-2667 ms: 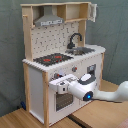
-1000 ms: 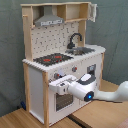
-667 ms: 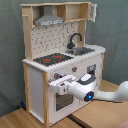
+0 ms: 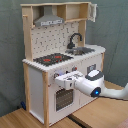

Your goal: Play with the kitchen

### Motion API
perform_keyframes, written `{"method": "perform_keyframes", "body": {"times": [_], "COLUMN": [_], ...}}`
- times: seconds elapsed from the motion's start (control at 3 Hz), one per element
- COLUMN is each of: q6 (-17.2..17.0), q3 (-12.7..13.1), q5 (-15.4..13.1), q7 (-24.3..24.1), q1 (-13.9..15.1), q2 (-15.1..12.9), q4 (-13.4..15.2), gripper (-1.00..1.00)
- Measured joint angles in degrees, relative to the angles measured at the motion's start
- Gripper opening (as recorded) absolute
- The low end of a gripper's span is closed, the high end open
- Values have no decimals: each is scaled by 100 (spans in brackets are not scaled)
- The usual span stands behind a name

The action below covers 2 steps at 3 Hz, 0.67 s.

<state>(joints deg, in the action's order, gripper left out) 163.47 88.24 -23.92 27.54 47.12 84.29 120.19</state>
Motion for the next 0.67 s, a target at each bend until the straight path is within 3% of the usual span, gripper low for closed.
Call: {"method": "perform_keyframes", "body": {"times": [0.67], "q6": [4], "q3": [-135], "q5": [6], "q7": [-52], "q1": [-737], "q2": [-3], "q4": [871], "gripper": [100]}}
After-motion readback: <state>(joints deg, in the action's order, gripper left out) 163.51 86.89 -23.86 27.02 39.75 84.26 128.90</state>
